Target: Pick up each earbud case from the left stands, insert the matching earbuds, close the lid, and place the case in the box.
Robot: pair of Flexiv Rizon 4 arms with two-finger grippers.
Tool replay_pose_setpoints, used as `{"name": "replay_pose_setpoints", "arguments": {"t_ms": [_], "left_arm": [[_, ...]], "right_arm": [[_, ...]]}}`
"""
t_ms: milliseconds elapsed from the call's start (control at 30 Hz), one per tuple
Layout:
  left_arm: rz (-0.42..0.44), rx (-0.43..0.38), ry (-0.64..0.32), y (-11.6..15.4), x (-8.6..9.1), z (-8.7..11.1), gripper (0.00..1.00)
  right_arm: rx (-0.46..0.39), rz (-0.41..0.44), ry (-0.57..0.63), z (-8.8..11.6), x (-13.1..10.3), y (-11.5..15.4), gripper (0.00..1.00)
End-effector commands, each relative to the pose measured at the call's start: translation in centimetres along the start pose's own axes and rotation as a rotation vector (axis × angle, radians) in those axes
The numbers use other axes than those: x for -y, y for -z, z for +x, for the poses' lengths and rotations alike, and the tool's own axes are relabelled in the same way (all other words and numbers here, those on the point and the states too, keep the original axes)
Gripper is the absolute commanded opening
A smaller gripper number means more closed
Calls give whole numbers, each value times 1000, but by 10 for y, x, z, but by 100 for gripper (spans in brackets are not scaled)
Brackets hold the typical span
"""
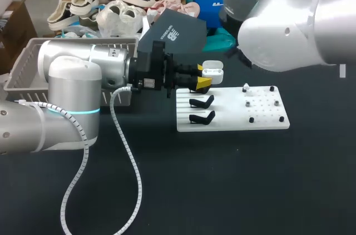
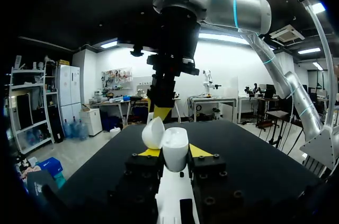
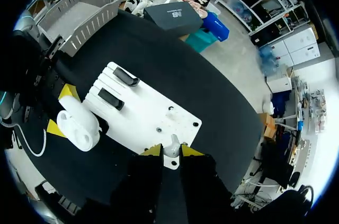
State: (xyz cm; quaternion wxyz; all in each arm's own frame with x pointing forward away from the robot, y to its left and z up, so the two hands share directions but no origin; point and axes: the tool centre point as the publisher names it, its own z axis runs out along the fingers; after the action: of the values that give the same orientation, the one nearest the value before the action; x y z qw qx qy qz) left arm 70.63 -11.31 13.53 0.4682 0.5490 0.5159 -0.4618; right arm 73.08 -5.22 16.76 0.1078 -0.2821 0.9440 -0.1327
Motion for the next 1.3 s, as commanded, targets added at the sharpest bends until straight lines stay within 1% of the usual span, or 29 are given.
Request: {"name": "replay_pose_setpoints", "arguments": {"t_ms": [33, 200, 300, 333, 400, 467, 500, 567, 667, 1300], "left_arm": [[-4, 1, -1, 0, 1, 0, 0], [-4, 1, -1, 0, 1, 0, 0], [-4, 1, -1, 0, 1, 0, 0], [-4, 1, -1, 0, 1, 0, 0], [-4, 1, -1, 0, 1, 0, 0], [-4, 1, -1, 0, 1, 0, 0], [-4, 1, -1, 0, 1, 0, 0], [-4, 1, -1, 0, 1, 0, 0], [-4, 1, -1, 0, 1, 0, 0], [-4, 1, -1, 0, 1, 0, 0]], "right_arm": [[121, 34, 26, 16, -19, 49, 0], [142, -22, 50, 10, -39, 77, 0], [131, -52, 56, 5, -51, 86, 0], [132, -59, 54, 4, -53, 87, 0], [122, -104, 59, 1, -63, 89, 0], [124, -112, 73, -4, -74, 90, 0], [112, -127, 87, -6, -80, 89, 0], [119, -161, 93, -8, -90, 86, 0], [115, -186, 103, -8, -105, 80, 0], [115, -186, 103, -8, -105, 80, 0]]}}
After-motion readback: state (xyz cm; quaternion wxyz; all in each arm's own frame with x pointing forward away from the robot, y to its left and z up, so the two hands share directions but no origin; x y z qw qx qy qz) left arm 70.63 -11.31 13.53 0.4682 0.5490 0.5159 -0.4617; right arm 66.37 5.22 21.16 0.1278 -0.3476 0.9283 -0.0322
